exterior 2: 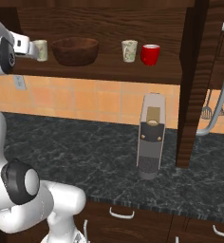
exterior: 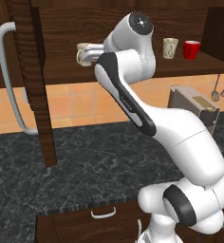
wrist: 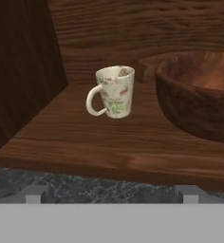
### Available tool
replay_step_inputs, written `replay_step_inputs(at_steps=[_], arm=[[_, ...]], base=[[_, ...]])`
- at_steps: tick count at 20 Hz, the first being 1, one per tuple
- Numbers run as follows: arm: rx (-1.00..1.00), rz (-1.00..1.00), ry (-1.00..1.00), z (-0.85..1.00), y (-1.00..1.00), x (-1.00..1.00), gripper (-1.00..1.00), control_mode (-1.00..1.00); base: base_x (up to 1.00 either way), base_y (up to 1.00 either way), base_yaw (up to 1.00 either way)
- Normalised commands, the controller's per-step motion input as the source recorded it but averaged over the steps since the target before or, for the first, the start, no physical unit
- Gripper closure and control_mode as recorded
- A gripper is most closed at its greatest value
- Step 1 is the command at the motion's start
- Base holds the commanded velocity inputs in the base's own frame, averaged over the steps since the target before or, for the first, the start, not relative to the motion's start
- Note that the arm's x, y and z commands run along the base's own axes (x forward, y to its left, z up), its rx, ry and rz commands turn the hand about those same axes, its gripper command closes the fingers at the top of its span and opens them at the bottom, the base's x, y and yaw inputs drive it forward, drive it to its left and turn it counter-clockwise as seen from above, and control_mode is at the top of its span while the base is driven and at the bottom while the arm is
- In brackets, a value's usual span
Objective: Gather all objects into one cabinet and sort the glasses and bowls to opposite sides.
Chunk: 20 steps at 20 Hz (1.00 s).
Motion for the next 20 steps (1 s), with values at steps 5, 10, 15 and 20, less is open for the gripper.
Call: replay_step_inputs(at_steps=[5, 10, 15, 20], arm=[[0.03, -0.10, 0.00, 0.00, 0.21, 0.03, -1.00, -1.00], [0.03, -0.02, 0.07, 0.00, 0.00, 0.60, -1.00, -1.00], [0.07, 0.00, 0.04, 0.00, 0.00, 0.56, -1.00, -1.00], [0.07, 0.00, 0.00, 0.00, 0.00, 0.02, -1.00, -1.00]], base=[[0.00, 0.00, 0.00], [0.00, 0.00, 0.00], [0.00, 0.00, 0.00], [0.00, 0.00, 0.00]])
